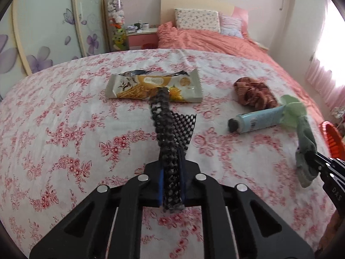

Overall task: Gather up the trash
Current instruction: 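Lift the mesh pad and grey-green cloth off the bed with both grippers, then carry the mesh pad and cloth over the orange basket and open both grippers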

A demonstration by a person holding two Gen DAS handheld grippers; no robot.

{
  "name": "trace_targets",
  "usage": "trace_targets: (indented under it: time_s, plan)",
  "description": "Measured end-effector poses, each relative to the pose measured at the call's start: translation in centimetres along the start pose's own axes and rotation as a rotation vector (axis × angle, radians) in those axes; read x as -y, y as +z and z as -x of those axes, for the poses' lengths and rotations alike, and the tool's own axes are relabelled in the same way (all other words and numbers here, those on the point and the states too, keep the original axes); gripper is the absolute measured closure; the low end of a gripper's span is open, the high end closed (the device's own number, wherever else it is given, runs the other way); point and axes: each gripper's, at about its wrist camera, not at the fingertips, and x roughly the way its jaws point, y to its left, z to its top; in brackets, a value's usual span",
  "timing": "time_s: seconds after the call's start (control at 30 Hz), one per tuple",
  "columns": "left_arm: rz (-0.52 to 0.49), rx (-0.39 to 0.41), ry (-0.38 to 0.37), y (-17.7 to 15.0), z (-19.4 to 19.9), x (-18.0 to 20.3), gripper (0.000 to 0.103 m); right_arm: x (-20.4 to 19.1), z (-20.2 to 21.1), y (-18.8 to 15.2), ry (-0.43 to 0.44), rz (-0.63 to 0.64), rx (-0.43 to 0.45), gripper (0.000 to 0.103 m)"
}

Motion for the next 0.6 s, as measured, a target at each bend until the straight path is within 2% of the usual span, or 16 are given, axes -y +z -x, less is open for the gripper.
trace_targets:
  time_s: [0.23, 0.43, 0.6]
  plan:
    - [-0.034, 0.081, -0.062, 0.7, 3.4, 0.4, 0.096, 1.6, 4.7, 1.0, 0.076, -0.067, 0.091, 0.096]
    - [-0.075, 0.149, -0.115, 1.3, 6.6, 1.4, 0.096, 2.5, 8.7, 1.2, 0.076, -0.067, 0.173, 0.096]
    - [-0.125, 0.192, -0.137, 2.2, 9.0, 4.0, 0.096, 3.9, 10.6, 1.1, 0.062, -0.075, 0.216, 0.096]
